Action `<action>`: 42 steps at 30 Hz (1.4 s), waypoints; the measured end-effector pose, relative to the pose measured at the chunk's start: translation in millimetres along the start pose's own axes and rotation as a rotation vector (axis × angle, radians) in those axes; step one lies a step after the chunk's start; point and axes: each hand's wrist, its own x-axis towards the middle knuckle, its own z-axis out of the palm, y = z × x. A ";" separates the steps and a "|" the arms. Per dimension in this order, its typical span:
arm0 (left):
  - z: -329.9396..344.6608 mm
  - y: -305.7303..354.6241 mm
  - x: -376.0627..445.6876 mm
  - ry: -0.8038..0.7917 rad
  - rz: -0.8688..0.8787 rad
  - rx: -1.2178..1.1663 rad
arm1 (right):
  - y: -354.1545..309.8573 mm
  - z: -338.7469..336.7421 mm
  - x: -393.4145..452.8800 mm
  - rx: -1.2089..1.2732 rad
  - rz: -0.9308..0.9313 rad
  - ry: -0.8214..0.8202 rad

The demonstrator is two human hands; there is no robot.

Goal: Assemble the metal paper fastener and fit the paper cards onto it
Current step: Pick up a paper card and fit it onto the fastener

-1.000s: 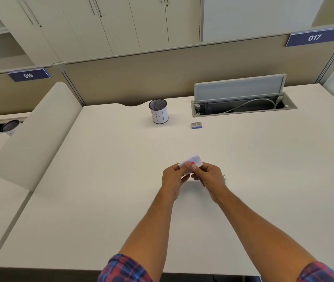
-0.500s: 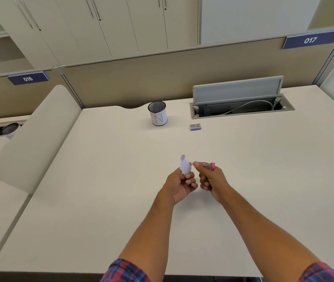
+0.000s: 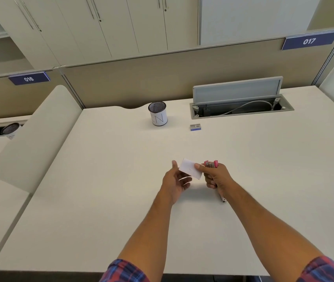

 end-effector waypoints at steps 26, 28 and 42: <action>-12.1 42.3 54.5 0.353 0.278 0.054 | -23.6 41.6 38.0 -0.216 -0.244 0.151; -11.9 55.4 64.7 0.358 0.316 0.069 | -34.9 50.5 52.3 -0.253 -0.265 0.193; -1.2 168.4 145.8 0.492 0.731 0.725 | -120.0 105.6 177.6 -0.523 -0.414 0.330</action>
